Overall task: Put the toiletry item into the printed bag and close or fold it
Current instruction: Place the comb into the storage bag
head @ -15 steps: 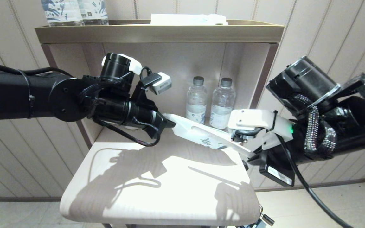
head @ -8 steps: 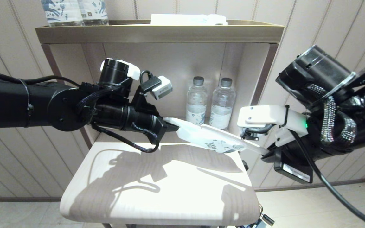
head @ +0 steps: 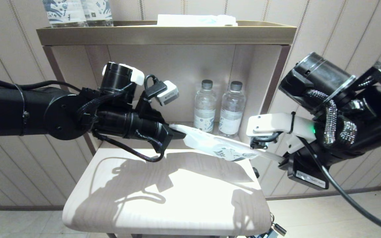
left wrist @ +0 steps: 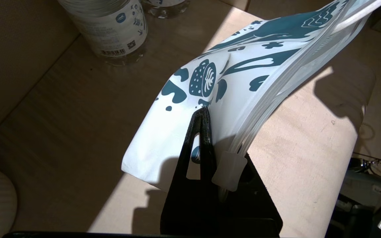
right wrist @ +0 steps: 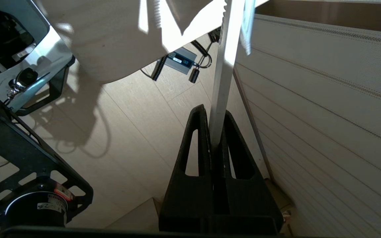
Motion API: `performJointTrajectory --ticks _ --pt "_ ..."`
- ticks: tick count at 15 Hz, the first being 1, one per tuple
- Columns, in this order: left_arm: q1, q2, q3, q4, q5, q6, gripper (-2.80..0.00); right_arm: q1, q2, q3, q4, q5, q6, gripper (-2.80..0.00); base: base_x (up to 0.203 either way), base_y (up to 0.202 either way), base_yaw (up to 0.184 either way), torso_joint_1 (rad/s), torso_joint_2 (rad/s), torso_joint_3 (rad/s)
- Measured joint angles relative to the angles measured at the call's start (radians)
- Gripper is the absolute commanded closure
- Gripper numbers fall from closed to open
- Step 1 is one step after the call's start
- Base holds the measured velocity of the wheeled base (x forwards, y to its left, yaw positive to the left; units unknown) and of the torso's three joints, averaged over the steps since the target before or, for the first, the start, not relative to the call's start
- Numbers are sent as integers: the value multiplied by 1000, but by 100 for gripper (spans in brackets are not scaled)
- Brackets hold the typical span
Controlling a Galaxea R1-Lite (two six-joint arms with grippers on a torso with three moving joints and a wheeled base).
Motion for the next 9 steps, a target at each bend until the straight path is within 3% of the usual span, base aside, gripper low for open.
performJointTrajectory --ticks 9 --pt "-23 -14 15 -2 -18 3 0 6 75 -92 7 -9 -11 0 0 0 0 0 0 0"
